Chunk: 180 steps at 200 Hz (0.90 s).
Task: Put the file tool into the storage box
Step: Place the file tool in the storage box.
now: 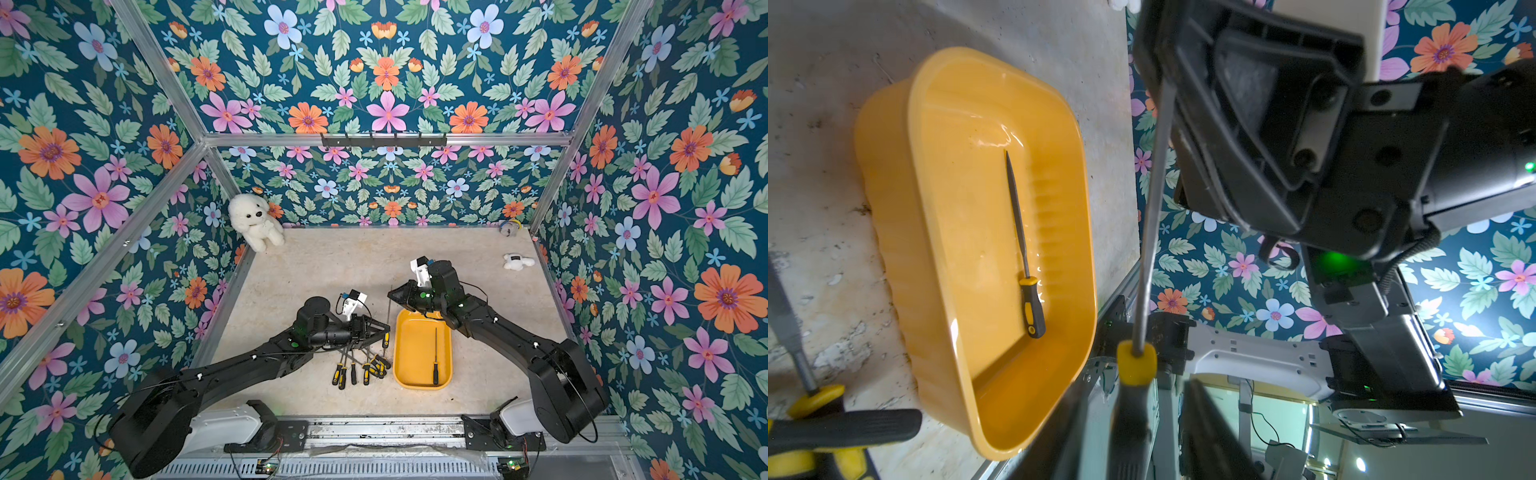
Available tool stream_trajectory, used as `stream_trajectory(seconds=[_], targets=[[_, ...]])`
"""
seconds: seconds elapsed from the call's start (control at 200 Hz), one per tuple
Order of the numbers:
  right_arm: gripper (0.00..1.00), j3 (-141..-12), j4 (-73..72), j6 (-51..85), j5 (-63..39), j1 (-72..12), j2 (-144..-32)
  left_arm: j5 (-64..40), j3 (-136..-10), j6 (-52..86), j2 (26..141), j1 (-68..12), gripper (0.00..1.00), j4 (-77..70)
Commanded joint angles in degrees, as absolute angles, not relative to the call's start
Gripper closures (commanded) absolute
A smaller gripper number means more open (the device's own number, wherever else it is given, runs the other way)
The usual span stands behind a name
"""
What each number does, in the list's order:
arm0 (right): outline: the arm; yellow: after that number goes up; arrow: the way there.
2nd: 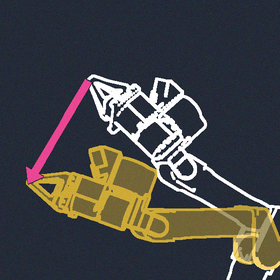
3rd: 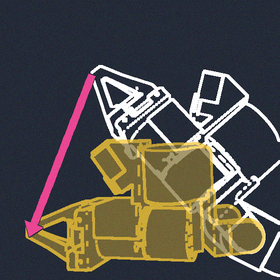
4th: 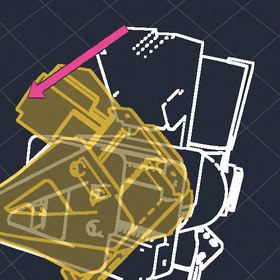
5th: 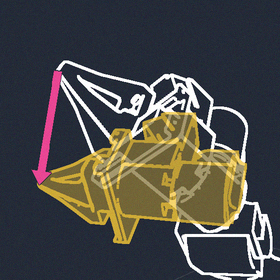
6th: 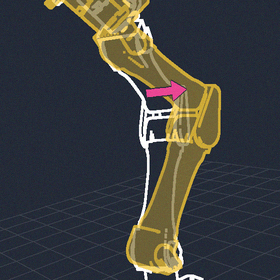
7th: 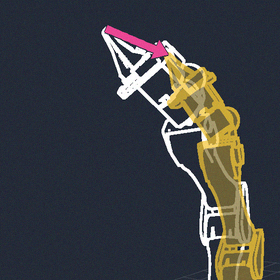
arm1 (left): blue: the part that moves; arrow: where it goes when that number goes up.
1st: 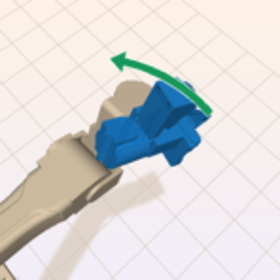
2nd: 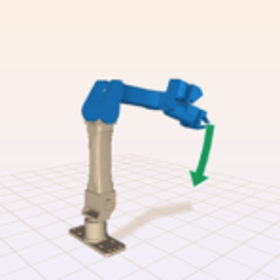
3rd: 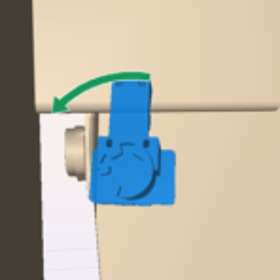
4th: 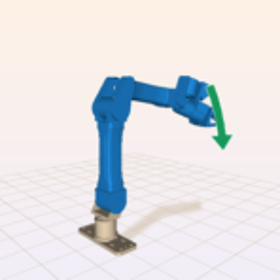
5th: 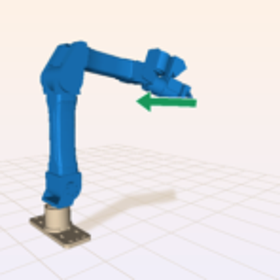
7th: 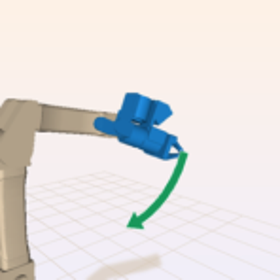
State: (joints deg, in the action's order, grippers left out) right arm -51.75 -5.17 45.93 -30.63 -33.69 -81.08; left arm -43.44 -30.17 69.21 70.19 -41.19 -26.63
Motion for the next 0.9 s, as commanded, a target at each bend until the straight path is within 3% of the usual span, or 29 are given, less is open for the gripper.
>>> stream_trajectory(seconds=[0.0,0.06,0.2,0.455,0.895], targets=[[1.0,-55.96,13.3,37.77,-21.15,-33.66,-80.77,-42.01,-30.59,66.61,68.5,-39.88,0.13,-21.58],[1.0,-58.31,21.65,35.07,-15.34,-33.66,-81.24,-41.21,-30.8,65.53,67.3,-38.39,0.01,-18.36],[1.0,-59.01,31.57,32.61,-6.18,-33.66,-82.43,-37.9,-33.54,59.41,65.47,-34.82,0.01,-6.58],[1.0,-55.69,31.88,32.96,-1.19,-34.16,-85.18,-32.62,-38.05,51.73,65.9,-32.52,0.01,5.45],[1.0,-52.35,29.83,33.11,4.41,-38.75,-89.74,-28.49,-36.07,50.47,64.71,-32.26,0.01,8.44]])
